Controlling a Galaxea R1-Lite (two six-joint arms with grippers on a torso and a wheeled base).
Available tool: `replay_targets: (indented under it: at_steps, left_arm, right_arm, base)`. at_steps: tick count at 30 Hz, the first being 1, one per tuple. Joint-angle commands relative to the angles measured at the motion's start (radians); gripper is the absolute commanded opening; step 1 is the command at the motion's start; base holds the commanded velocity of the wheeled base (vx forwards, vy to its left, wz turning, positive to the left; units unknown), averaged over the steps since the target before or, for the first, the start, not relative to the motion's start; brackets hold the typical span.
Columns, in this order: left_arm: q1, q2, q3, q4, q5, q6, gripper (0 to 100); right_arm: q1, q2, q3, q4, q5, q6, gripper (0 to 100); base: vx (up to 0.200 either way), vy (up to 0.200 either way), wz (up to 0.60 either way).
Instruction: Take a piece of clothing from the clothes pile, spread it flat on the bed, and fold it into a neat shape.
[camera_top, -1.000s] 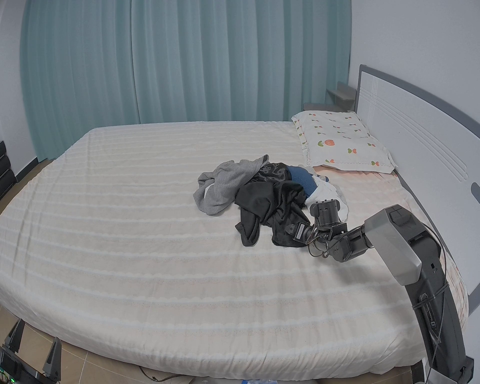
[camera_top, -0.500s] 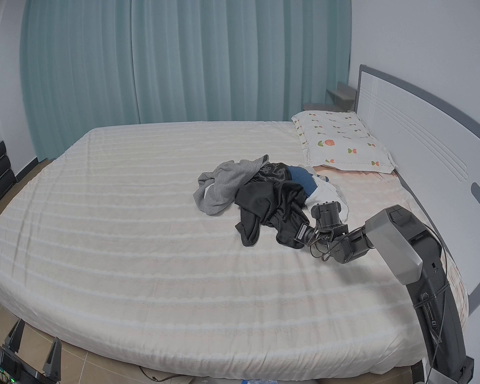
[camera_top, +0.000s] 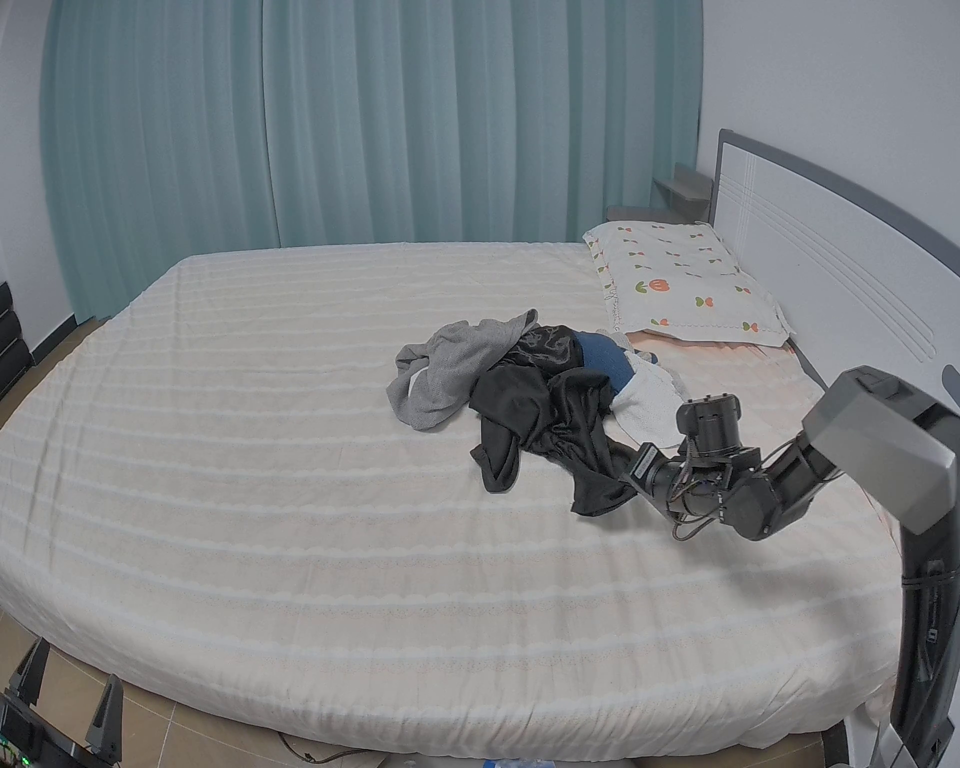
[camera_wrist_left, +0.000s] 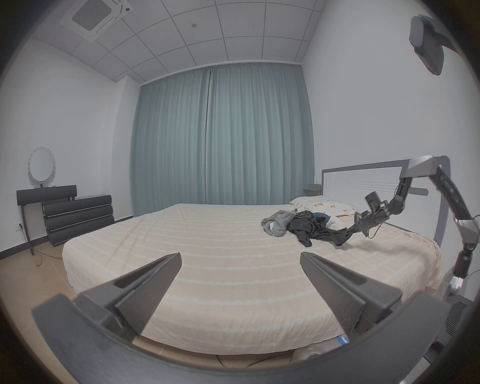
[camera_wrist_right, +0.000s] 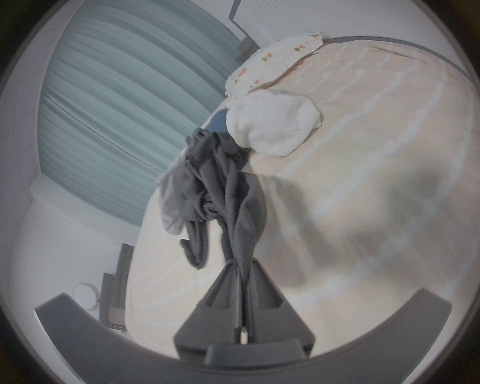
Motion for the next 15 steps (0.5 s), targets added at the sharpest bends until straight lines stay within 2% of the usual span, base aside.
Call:
replay_targets:
  at_steps: [1,8,10,12,13,15]
  left_arm:
    - [0.000,-0.018,0.015,0.000,0.001,0.000,100]
    - [0.000,-0.018,0.015,0.000,0.001,0.000,100]
    - [0.000,-0.018,0.015,0.000,-0.001,0.001,100]
    - [0.000,-0.018,0.015,0.000,-0.001,0.001,100]
    - [-0.001,-0.018,0.015,0.000,-0.006,0.009,100]
    - [-0.001,-0.018,0.015,0.000,-0.007,0.015,100]
  right_arm:
    - [0.007,-0.366,0.354,-0.239,0.066,0.062,0]
    - [0.045,-0.598,0.467,-0.279,0.106,0.055,0]
    - [0.077,-0.690,0.475,-0.274,0.106,0.025,0]
    - [0.081,-0.701,0.475,-0.271,0.104,0.021,0]
    - [0.107,-0.754,0.484,-0.262,0.097,-0.025,0]
    - [0.113,-0.774,0.484,-0.262,0.097,-0.056,0]
  base:
    - [0.000,0.000,0.00]
    - [0.000,0.000,0.00]
    - [0.000,0.000,0.00]
    - [0.000,0.000,0.00]
    - [0.000,0.000,0.00]
    - [0.000,0.000,0.00]
